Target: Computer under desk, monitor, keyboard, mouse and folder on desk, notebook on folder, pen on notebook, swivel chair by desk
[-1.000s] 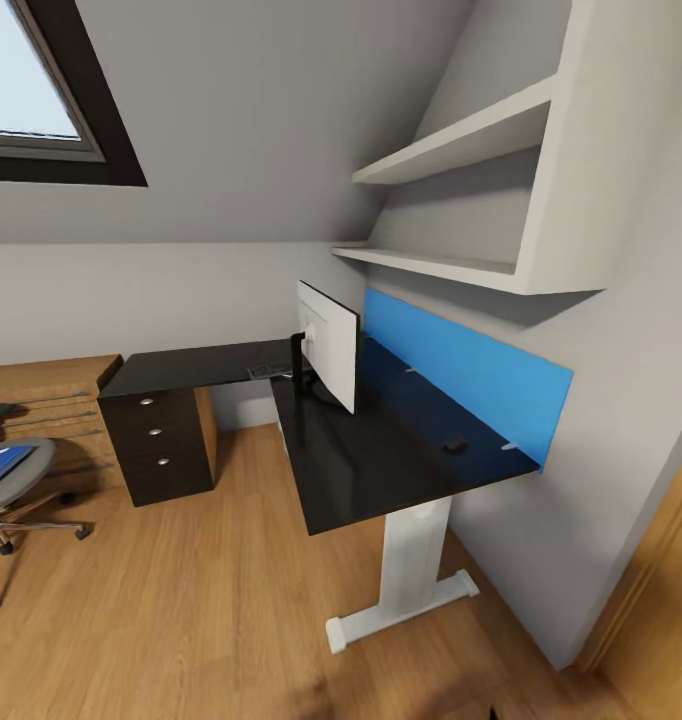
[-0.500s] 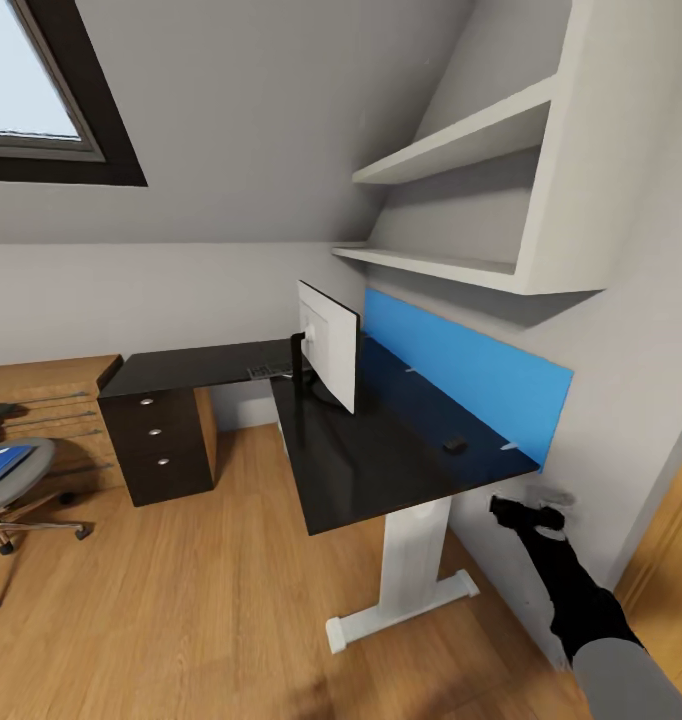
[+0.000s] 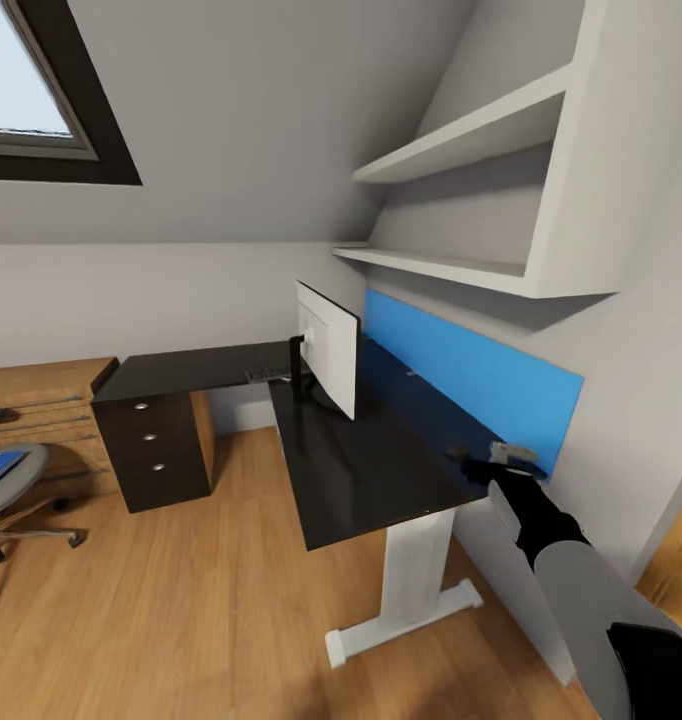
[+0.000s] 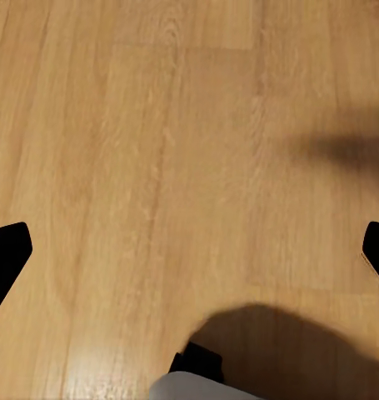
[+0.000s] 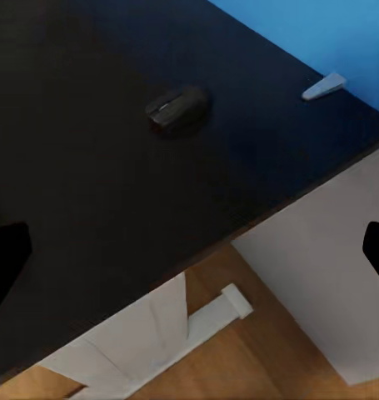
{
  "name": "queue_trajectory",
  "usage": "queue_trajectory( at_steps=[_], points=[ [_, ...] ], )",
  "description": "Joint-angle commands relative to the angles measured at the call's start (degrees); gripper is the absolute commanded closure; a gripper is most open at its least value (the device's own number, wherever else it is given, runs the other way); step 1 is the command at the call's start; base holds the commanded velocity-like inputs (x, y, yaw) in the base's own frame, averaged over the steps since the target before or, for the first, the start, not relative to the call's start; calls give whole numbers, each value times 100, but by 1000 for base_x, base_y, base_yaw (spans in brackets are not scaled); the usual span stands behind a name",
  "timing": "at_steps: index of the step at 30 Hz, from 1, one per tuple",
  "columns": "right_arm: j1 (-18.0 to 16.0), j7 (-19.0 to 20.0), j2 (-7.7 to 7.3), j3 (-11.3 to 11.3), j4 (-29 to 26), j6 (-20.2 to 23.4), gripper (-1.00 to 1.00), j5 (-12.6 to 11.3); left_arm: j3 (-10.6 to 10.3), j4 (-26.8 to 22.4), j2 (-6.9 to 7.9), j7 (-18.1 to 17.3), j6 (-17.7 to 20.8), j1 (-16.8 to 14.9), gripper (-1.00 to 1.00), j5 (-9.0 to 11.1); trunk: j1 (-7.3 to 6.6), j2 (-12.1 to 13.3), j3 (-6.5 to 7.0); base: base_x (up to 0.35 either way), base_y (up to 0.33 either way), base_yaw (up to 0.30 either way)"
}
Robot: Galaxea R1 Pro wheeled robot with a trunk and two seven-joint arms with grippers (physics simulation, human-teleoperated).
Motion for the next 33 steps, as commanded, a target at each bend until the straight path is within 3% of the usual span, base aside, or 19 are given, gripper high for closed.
queue_trajectory(
  at_steps=[1, 17, 22, 27, 33],
  points=[
    [-6, -21, 12, 5, 2, 20, -100, -37, -3, 1, -2, 20, -14, -3, -100, -10, 3, -3, -7, 309, 0, 0],
    [-13, 100, 3, -5, 40, 1, -100, 17, 1, 1, -9, 20, -58, -3, -100, 0, 3, -3, -7, 325, 0, 0],
    [-7, 294, -2, 6, 78, -30, -100, 372, 5, 1, -2, 20, -58, -3, -100, 18, 3, -3, -7, 109, 0, 0],
    [-10, 339, -114, 21, 338, -271, -100, 426, 5, 2, 1, 20, -64, -3, -100, 20, 3, -3, -7, 7, 0, 0],
    [-10, 804, -258, 24, 625, -581, -100, 469, 5, 7, 35, 20, -72, -3, -100, 20, 3, -3, -7, 0, 0, 0]
  ],
)
